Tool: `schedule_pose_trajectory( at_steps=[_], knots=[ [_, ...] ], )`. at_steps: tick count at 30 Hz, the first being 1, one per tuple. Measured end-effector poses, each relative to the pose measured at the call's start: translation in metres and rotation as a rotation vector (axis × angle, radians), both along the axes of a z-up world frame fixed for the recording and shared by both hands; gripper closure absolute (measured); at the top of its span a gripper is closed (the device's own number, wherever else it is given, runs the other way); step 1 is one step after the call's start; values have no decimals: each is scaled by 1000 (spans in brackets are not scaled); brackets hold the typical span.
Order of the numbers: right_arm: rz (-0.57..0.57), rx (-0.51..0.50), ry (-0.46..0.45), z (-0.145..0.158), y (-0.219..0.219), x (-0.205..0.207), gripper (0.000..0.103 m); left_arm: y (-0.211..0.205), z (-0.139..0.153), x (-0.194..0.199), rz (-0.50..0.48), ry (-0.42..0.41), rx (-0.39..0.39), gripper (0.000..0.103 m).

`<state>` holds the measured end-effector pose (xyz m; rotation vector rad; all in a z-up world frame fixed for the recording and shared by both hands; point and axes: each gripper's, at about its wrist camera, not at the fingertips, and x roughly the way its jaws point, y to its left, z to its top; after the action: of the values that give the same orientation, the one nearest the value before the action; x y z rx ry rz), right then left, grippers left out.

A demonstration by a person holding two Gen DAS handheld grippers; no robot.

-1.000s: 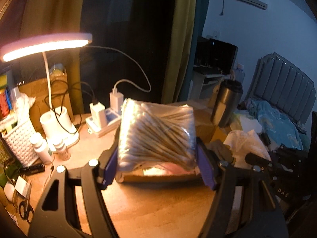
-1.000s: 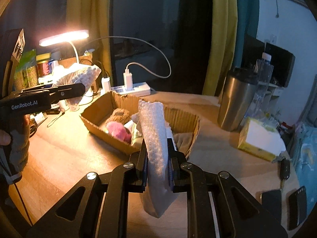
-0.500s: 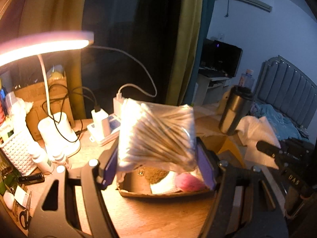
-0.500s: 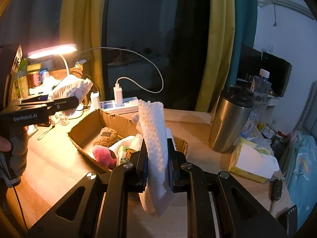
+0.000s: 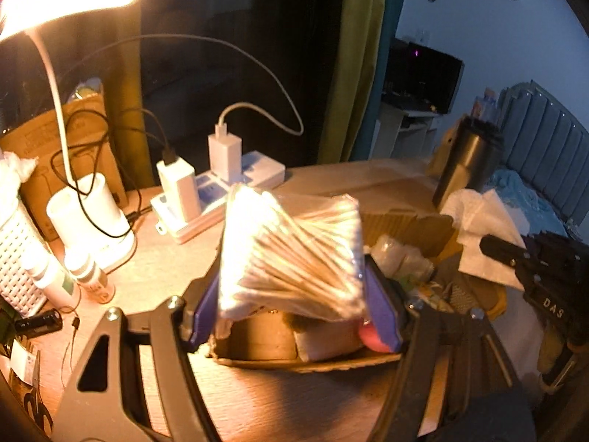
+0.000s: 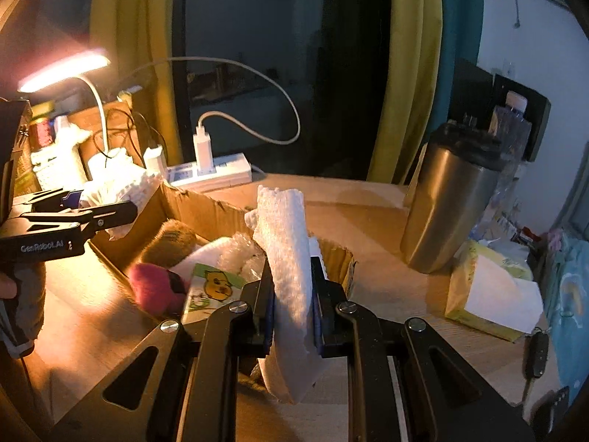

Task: Organize soft objects
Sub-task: 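Carry bubble-wrap sheet and cotton-swab bag over the box and lower them in, then open both grippers to release the items and lift away from the box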

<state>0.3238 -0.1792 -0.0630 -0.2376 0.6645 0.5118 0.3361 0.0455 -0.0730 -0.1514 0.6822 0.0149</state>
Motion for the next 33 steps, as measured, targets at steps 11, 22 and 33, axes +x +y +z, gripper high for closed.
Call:
schedule_pose_trajectory(
  at_steps=[11,22,33],
  knots=[
    [-10,-24,84,-36,10,20,86,-7,-32,15,-29,115,17,32],
    [-12,-28,98,-38,13,19,80,-10,-33,12,-34,126,6,24],
    [-17,-10,83,-21,10,2,62,-7,-14,-5,-26,72,-7,21]
  ],
)
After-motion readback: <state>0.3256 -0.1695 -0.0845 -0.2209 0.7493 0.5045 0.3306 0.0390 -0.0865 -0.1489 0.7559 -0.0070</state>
